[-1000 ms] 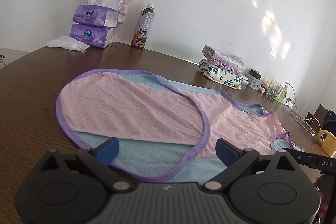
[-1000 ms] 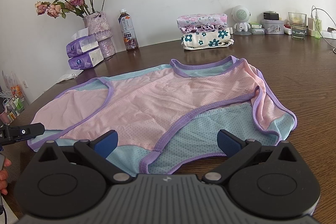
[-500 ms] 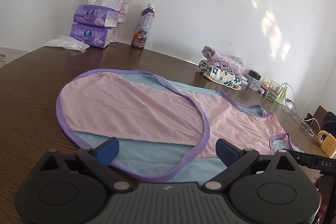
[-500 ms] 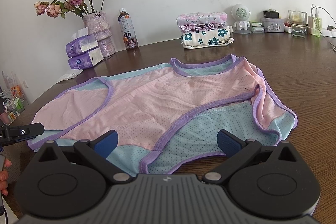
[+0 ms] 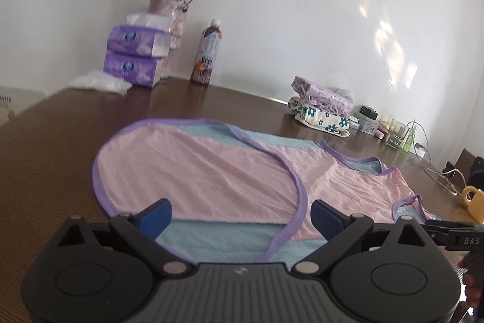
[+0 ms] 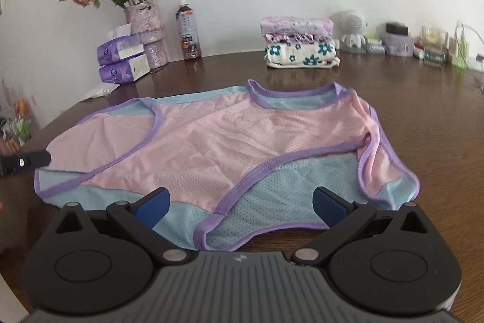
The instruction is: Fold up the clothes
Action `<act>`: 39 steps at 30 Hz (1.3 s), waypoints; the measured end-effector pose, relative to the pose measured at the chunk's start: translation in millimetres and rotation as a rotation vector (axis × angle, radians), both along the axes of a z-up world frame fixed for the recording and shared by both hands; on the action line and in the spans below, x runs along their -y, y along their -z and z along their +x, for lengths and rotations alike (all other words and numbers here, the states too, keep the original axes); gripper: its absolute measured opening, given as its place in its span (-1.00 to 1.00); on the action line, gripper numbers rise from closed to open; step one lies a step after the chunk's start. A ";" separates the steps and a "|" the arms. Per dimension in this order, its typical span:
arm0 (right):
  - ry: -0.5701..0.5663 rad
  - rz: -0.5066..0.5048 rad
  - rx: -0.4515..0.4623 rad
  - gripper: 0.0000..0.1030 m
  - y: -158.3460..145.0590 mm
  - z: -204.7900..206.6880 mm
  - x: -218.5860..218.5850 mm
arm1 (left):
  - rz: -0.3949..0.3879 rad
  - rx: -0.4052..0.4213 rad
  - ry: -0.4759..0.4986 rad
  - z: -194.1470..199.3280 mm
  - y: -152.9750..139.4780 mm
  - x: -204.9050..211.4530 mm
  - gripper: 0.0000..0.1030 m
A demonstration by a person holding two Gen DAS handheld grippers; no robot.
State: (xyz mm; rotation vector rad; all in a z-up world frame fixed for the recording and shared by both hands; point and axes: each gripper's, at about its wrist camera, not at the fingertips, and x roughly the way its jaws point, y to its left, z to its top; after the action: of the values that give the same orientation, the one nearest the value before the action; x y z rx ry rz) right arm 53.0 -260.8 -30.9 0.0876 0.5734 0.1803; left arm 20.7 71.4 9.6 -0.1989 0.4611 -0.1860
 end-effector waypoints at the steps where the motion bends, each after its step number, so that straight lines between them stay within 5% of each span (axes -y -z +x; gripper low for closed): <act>1: -0.018 -0.013 0.008 0.99 -4.5 -1.8 1.5 | 0.021 0.008 0.007 -0.9 -3.8 -0.3 0.91; 7: -0.198 -0.150 0.020 0.91 -25.4 -7.8 -7.9 | 0.126 -0.027 0.057 -3.1 -16.4 -0.8 0.91; 13: -0.395 -0.402 0.018 0.29 -30.4 -14.9 -38.5 | 0.287 -0.068 0.195 -7.7 -19.2 14.7 0.70; 15: -0.477 -0.475 0.020 -0.04 -30.1 -18.9 -46.4 | 0.341 -0.076 0.251 -9.4 -19.5 22.2 0.51; 20: -0.582 -0.567 -0.045 -0.38 -24.1 -17.2 -53.8 | 0.394 -0.099 0.401 -7.4 -15.1 45.9 0.08; 27: -0.528 -0.442 -0.143 -0.88 -24.7 1.6 -37.4 | 0.411 -0.082 0.533 -5.4 -10.8 76.7 0.04; 37: -0.463 -0.222 -0.238 -0.90 -27.1 24.7 -14.4 | 0.556 -0.032 0.691 -3.8 -7.3 126.8 0.00; 39: -0.459 -0.204 -0.245 -0.90 -27.4 25.9 -12.2 | 0.624 -0.027 0.722 -3.4 -4.2 136.7 -0.25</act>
State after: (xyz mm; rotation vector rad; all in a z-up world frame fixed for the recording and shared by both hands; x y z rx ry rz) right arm 78.9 -248.6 -3.5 -0.2261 0.8491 0.5603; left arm 17.3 -65.3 13.7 0.5907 0.5824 -0.7310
